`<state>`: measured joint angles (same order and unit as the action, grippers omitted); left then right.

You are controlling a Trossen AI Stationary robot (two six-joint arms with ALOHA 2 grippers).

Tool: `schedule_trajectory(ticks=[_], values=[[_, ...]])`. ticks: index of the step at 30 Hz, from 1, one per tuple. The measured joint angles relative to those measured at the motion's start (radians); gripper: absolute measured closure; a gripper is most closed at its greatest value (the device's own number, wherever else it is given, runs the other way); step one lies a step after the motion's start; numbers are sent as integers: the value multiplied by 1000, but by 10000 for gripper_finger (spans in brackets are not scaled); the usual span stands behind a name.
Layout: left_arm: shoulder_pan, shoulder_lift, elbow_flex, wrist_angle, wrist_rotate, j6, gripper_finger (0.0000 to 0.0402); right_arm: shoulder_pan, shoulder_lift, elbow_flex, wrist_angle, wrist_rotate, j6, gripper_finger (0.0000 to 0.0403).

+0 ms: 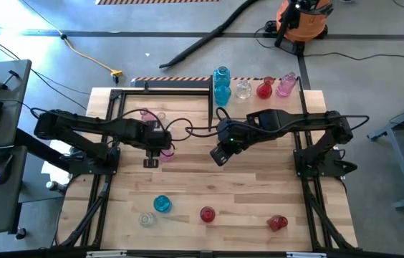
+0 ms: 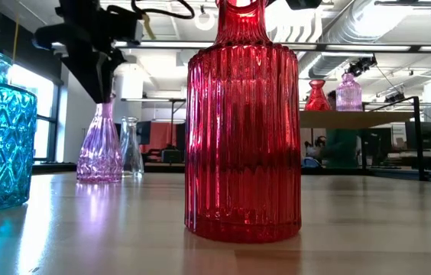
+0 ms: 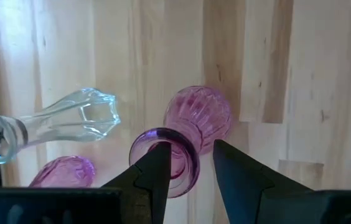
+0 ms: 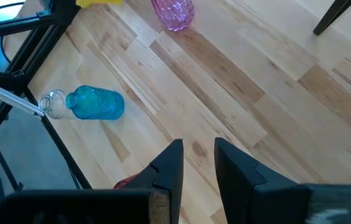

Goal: Sort vases onto shelf
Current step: Put the bottom purple vase on the shelf aligned with the other purple vase

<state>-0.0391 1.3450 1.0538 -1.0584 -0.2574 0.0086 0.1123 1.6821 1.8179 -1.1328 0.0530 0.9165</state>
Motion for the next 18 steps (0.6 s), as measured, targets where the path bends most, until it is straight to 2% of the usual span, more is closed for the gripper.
schedule_trajectory(ticks=[7,18], values=[[0,19,2,11,-33,-6,299,0,0,0,0,0,0,331],[0,1,0,-2,-32,-25,376,0,0,0,0,0,-5,331]])
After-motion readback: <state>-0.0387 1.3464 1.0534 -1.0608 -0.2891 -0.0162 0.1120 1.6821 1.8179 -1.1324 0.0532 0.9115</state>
